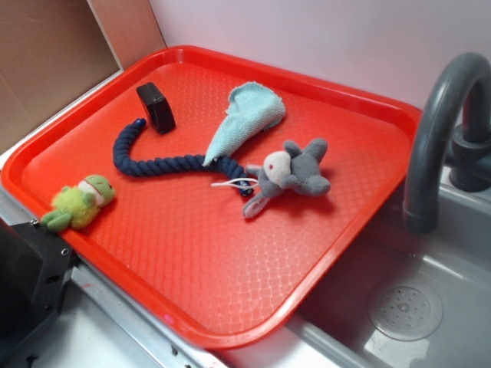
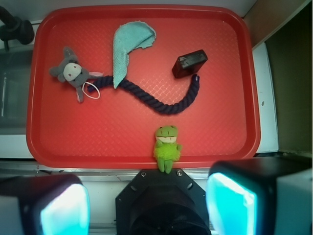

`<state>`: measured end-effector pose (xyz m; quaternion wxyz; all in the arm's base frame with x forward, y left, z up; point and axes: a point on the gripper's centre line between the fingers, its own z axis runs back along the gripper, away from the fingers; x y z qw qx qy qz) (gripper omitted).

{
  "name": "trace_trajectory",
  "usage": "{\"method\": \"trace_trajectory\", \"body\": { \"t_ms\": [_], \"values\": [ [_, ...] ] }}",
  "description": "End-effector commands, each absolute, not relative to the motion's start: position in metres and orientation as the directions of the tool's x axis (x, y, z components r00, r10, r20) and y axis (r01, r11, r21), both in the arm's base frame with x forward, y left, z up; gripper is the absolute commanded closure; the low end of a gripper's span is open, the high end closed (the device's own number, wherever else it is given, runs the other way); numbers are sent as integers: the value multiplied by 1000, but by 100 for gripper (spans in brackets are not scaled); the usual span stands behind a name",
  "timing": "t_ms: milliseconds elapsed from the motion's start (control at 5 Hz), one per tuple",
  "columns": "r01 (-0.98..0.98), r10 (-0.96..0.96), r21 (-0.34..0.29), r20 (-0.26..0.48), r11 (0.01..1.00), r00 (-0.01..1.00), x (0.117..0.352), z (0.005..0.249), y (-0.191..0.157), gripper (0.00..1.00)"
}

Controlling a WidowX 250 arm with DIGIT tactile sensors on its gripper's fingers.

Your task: Grab the gray animal.

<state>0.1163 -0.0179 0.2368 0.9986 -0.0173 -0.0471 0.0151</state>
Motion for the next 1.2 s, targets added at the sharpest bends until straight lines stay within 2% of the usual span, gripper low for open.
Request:
{"method": "trace_trajectory", "body": {
  "t_ms": [0,400,600,800,1000],
  "values": [
    [-29,32,-36,94,999,995,116,237,-18,0],
    [157,-155,4,165,988,974,173,193,-43,0],
    [283,-267,-33,238,959,934,202,172,-68,0],
    [351,-346,11,211,936,914,225,150,-98,0],
    [422,-420,42,224,906,879,238,129,-124,0]
  ]
}}
